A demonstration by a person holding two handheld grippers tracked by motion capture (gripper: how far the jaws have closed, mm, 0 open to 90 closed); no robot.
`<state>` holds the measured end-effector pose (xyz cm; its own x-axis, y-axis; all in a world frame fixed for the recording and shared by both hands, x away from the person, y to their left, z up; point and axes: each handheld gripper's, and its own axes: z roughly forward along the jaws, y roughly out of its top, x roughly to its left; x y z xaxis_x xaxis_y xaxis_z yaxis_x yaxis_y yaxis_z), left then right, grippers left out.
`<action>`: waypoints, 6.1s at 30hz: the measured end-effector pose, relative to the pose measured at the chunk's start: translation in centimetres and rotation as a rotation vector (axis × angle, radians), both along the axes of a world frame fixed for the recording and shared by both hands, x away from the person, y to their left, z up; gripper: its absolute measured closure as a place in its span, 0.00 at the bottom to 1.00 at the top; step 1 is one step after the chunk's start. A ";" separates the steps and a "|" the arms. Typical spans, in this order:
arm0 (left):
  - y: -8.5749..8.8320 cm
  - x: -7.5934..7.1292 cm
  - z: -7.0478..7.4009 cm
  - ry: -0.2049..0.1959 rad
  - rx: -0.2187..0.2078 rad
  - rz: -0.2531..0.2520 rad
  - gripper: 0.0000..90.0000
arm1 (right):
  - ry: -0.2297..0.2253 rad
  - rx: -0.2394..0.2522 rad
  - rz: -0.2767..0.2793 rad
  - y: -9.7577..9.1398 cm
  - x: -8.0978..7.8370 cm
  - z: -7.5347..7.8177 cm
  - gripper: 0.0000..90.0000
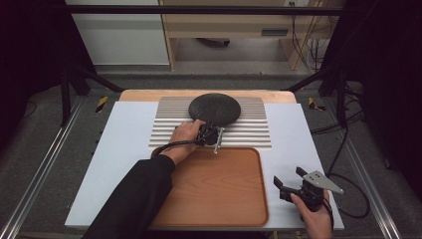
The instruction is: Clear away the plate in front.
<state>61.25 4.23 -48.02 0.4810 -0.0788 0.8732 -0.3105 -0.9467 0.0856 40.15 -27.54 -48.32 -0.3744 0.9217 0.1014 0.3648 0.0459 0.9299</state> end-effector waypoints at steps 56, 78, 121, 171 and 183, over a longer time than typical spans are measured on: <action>7.3 -18.8 2.3 -0.204 -0.139 -0.059 0.95 | -0.024 0.000 0.018 0.7 -0.5 0.6 0.09; 6.7 -19.6 1.1 -0.183 -0.084 -0.082 0.94 | -0.031 -0.014 0.033 0.6 -0.6 0.6 0.08; 7.2 -23.6 1.4 -0.173 -0.054 -0.113 0.94 | -0.035 -0.015 0.028 0.4 -0.8 0.6 0.08; 7.0 -28.6 0.1 -0.102 0.000 -0.201 0.93 | -0.031 -0.022 0.030 0.6 -0.8 0.6 0.08; 7.4 -28.7 0.0 -0.092 -0.004 -0.193 0.93 | -0.032 -0.024 0.033 0.6 -0.8 0.6 0.08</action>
